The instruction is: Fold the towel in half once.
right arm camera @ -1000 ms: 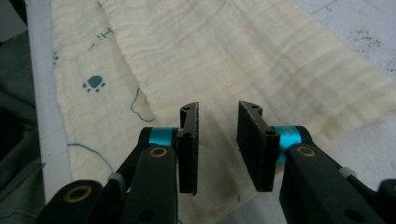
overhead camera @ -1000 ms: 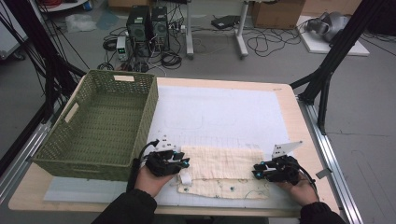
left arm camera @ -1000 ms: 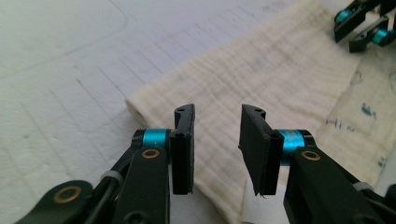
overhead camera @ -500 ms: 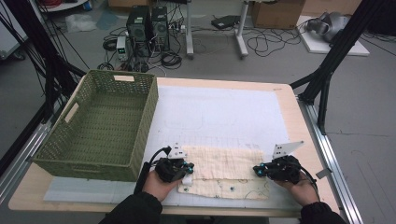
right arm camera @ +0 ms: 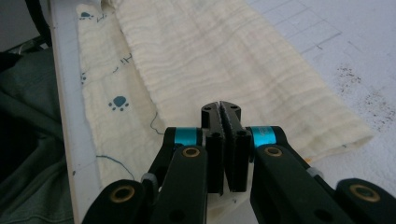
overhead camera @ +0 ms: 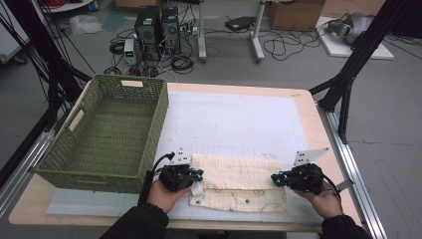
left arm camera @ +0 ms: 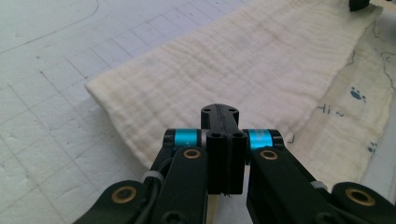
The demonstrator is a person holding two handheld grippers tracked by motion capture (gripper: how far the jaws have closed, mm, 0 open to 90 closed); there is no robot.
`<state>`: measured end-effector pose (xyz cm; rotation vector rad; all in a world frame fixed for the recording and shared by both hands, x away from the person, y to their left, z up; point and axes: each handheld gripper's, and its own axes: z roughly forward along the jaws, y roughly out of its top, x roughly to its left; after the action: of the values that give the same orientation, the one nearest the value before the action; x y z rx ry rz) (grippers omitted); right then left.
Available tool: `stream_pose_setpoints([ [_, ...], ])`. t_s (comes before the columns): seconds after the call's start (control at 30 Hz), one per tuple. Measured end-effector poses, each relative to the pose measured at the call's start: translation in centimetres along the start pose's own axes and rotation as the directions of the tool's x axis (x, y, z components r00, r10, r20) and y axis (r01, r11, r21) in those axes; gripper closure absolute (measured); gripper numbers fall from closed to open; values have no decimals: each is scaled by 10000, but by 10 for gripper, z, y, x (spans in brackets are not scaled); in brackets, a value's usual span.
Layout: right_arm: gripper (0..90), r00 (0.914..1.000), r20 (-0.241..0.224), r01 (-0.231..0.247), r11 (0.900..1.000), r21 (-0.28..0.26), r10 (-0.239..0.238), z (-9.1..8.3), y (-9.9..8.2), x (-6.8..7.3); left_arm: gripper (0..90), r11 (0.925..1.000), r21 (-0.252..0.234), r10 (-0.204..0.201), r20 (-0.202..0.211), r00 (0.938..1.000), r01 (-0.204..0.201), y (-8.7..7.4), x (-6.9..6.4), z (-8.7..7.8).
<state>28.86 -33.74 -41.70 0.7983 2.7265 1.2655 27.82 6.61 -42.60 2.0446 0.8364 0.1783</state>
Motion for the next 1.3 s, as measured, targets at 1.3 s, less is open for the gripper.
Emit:
stream_pose_setpoints([
  [1.3, 799, 9953, -869, -400, 9984, 396, 433, -1, -32, 27, 890, 9965, 797, 167, 846, 9963, -234, -21, -18, 0],
])
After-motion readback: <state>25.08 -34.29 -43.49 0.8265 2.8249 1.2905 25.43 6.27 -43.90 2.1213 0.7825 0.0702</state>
